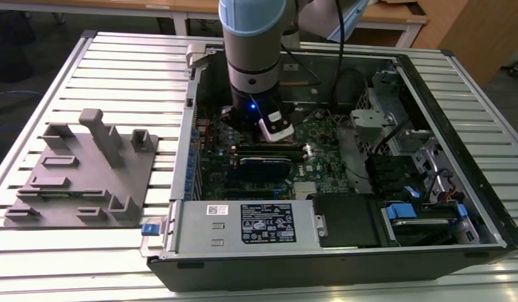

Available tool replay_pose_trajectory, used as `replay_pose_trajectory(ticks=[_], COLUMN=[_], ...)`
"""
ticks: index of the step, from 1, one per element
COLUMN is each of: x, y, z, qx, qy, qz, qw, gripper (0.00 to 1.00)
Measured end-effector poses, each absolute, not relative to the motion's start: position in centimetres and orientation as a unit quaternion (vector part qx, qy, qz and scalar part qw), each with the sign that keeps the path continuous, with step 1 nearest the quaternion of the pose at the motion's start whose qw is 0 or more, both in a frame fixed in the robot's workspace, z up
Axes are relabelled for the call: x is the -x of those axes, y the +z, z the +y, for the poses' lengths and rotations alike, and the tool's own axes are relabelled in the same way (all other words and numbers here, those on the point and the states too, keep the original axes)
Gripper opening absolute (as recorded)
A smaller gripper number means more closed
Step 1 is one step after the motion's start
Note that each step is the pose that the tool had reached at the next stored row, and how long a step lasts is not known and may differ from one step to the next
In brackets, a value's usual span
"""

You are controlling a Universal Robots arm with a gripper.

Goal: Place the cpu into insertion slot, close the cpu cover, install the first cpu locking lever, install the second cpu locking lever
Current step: 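Install the second cpu locking lever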

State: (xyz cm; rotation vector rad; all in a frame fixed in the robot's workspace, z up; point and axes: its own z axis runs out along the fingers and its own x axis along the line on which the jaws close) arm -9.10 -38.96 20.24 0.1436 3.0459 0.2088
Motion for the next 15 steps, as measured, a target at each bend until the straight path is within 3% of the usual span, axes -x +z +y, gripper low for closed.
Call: replay_pose_trajectory(ticks=[15], x=[9.0], y=[24.6], z=[-39.0], qx=[-0.047], qy=[0.069], qz=[0.996], qw=[0.043], gripper=[0.11])
